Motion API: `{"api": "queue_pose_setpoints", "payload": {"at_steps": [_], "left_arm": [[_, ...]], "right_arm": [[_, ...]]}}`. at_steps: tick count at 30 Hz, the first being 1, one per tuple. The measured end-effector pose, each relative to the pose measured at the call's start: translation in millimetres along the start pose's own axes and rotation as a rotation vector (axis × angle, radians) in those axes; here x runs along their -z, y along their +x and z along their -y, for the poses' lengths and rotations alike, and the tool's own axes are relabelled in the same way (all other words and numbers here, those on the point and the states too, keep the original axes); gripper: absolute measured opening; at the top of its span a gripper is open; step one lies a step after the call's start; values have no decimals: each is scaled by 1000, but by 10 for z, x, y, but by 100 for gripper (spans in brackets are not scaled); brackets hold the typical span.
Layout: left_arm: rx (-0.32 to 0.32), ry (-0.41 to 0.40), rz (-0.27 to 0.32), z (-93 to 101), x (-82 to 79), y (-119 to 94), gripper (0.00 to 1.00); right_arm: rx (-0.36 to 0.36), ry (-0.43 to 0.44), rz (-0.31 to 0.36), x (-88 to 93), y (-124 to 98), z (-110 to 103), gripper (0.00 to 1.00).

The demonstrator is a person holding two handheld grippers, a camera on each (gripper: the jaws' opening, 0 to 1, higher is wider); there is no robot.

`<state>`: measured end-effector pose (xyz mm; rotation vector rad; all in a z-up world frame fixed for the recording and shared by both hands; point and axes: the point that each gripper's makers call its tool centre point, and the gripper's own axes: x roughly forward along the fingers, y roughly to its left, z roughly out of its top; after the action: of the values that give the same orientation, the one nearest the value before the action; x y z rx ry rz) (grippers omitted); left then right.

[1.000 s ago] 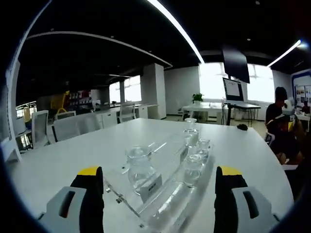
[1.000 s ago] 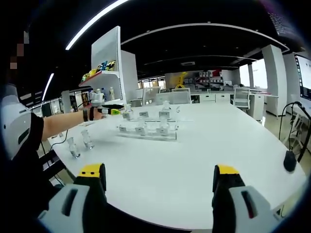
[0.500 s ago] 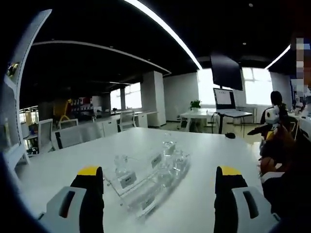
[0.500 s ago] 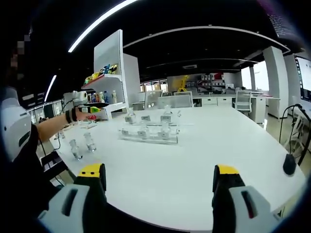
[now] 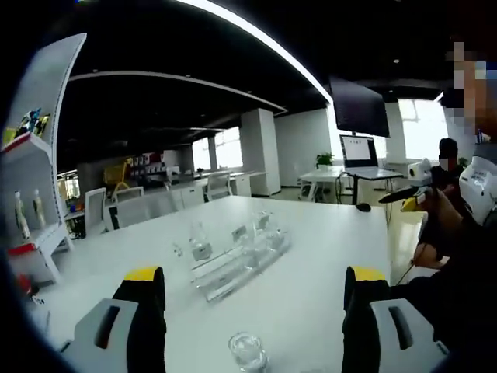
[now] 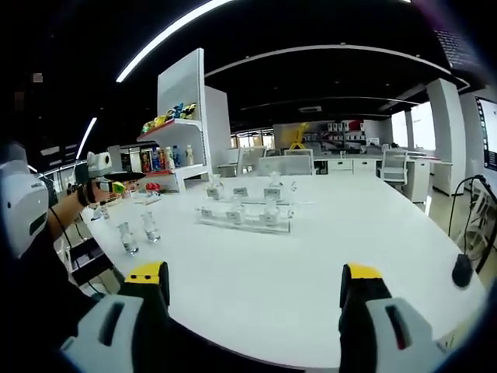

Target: Identify the label on the chemical reagent bottle, grasp the chemical reagent bottle, and place it in the designated position on the reagent rack

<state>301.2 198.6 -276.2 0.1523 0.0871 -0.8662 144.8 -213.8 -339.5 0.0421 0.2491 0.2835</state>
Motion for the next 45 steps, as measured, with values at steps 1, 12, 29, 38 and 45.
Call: {"api": "queue_pose_setpoints", "payload": {"at_steps": [1, 12, 29, 38, 45], "left_arm": [[-32, 23, 1, -18, -9, -93, 95], [-93, 27, 34, 112, -55, -594, 95], [-127, 4, 25, 84, 37, -746, 95], [-119, 14, 13, 120, 30, -712, 95], [-131, 15, -6, 74, 93, -714, 95]], "right_arm": [[-1, -3, -3, 0, 0, -13, 87], [-23, -32, 20, -115, -50, -181, 87], [-17, -37, 30, -154, -98, -168, 87], [-15, -30, 29, -119, -108, -159, 87], [-12, -25, 32, -98, -113, -138, 87]]}}
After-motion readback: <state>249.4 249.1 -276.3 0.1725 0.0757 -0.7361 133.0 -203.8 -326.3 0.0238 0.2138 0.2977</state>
